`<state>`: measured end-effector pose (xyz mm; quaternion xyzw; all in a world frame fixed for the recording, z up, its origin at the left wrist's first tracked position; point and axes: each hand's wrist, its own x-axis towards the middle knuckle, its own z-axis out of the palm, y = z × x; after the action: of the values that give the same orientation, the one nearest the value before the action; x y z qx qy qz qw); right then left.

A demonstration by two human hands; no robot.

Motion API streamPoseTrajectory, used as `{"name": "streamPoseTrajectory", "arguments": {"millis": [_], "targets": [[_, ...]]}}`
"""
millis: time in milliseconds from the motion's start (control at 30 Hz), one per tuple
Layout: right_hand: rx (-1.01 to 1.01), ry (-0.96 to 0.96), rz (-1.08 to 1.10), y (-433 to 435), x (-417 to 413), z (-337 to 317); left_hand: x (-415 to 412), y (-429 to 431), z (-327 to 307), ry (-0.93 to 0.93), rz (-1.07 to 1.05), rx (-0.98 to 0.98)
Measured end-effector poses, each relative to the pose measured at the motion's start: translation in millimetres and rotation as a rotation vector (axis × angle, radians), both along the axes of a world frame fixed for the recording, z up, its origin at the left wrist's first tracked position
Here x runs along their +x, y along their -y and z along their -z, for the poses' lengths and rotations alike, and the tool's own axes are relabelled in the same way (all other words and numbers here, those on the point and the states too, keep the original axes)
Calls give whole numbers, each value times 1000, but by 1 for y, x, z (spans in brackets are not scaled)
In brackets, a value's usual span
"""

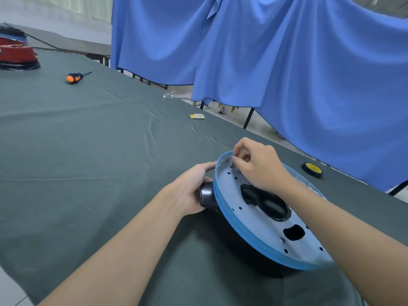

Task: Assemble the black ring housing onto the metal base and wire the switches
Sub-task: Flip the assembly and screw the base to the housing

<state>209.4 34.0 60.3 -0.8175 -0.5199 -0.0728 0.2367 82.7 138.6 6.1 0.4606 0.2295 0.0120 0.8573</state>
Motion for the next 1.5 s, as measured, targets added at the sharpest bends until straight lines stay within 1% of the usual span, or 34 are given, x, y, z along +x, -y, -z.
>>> {"name": "streamPoseTrajectory", "arguments": {"millis": [167, 267, 367, 633, 867, 1033, 1067, 1133, 1167, 1200, 1233, 1333, 1367, 1400, 1500], "targets": [[4, -43, -6, 6, 1, -2, 0, -1, 0, 3, 26, 6], [-55, -95, 0, 6, 4, -8, 0, -1, 1, 8, 19, 9], [-149, -69, 26, 4, 5, -15, 1, -2, 2, 9, 13, 11], [-267, 9, -34, -5, -1, -26, 4, -4, 5, 1, 4, 5], [-250, -101, -2, -6, 3, -23, 6, -4, 7, 21, 0, -8], [-319, -23, -12, -7, 4, -26, 7, -5, 9, 20, -7, 2], [-299, 14, -22, -7, 5, -27, 7, -5, 9, 14, -9, 3], [-170, 98, -58, -7, 9, -30, 7, -6, 10, 4, -12, 2], [-111, 123, -85, -8, 11, -31, 7, -6, 10, 2, -14, 0], [-97, 126, -114, -8, 13, -32, 7, -6, 11, 2, -18, -1], [-140, 116, -129, -10, 16, -33, 7, -7, 11, 1, -22, 0], [-378, 86, -99, -14, 22, -31, 7, -7, 11, 6, -19, 9], [-422, 77, -89, -15, 23, -30, 8, -7, 11, 7, -16, 10], [-421, 71, -91, -16, 24, -29, 8, -8, 12, 9, -17, 6], [-330, 81, -95, -17, 24, -25, 8, -7, 13, 34, -19, -17]]}}
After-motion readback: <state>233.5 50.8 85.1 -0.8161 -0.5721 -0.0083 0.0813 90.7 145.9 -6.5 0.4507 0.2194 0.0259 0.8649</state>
